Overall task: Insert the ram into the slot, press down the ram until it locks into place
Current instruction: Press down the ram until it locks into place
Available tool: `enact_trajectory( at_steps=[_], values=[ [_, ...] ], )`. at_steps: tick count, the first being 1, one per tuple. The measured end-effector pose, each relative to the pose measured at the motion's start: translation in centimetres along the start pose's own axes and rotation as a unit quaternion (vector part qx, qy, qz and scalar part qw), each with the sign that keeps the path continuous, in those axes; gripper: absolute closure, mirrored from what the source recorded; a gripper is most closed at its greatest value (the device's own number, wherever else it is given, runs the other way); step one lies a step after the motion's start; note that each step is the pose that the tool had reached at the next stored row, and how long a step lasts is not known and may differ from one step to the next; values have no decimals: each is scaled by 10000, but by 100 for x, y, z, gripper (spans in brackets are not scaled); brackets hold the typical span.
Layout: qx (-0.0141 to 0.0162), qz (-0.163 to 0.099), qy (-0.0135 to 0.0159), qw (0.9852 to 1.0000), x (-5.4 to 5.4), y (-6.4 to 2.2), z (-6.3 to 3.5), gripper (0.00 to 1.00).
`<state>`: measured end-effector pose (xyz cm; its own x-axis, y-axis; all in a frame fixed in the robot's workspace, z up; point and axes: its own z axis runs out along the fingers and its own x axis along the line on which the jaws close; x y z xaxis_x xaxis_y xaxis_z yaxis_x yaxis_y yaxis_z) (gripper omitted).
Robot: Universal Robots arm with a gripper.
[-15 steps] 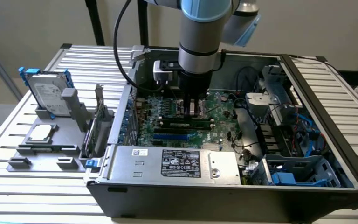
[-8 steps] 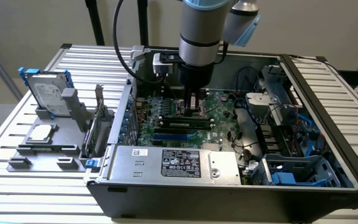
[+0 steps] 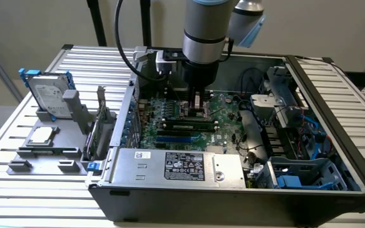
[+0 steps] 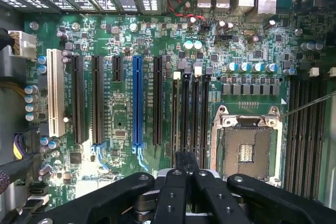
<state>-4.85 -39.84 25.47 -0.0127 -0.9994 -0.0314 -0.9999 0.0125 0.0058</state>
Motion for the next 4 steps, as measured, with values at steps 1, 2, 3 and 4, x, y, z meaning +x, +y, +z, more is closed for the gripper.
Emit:
enact_trajectory(
  at_steps=[1, 2, 3, 4],
  values=[
    [0, 0, 1, 10000, 0, 0, -1, 89],
    [0, 0, 1, 10000, 0, 0, -1, 89],
    [0, 0, 1, 10000, 0, 0, -1, 89],
    [0, 0, 1, 10000, 0, 0, -1, 89]
  ],
)
